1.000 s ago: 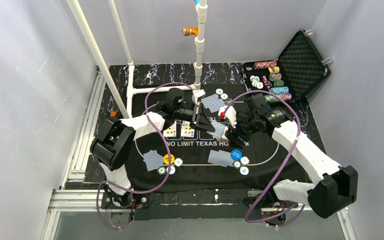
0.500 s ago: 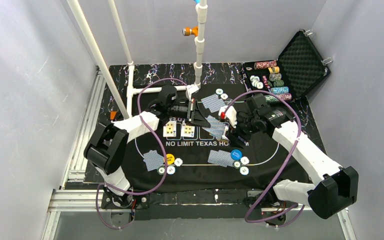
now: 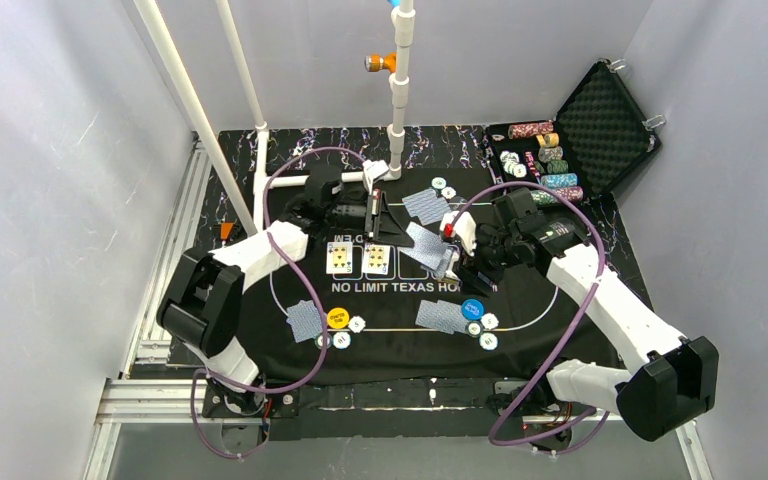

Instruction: Distribute texas hold em gaming equipment

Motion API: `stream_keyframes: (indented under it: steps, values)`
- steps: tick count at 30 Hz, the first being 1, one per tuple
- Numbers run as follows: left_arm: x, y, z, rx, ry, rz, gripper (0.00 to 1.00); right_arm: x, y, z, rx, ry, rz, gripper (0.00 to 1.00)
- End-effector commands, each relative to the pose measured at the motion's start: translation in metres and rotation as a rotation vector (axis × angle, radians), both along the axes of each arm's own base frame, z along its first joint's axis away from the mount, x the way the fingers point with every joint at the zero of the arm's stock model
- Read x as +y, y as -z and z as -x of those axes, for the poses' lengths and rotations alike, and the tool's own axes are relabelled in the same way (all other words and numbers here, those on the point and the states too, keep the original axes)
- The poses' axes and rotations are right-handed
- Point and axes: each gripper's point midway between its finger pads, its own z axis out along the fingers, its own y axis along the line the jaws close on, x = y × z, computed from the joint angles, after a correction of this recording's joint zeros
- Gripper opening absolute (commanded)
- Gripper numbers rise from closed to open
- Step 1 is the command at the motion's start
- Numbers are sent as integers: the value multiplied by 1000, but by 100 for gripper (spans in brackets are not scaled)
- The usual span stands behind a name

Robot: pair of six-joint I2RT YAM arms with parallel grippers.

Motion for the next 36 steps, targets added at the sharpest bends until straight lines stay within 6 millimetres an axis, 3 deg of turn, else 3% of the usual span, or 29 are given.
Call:
stream_keyframes:
  steps: [1,3,8,14,19,24,30,36]
  values:
    - [24,-38,-17,-149,-55,12,0,0,-13,-11,-52,42,-55,1]
    - [37,-32,-36,-215,-120,-78,0,-4,-13,-16,-46,75,-56,1]
    - [66,1,-55,-552,-128,-370,0,-24,-10,-29,3,153,-75,1]
    - [83,43,-66,-913,45,-659,0,-56,-7,-48,-1,236,-38,1]
    - [52,74,-62,-1294,221,-813,0,-78,-7,-60,5,263,-19,1]
    - [25,97,-67,-1530,336,-939,0,-98,-11,-68,-1,289,-10,1]
    - [14,116,-85,-1634,376,-1022,0,-111,-6,-63,25,319,-16,1]
    - [8,135,-94,-1674,394,-1065,0,-106,-1,-58,52,313,-48,1]
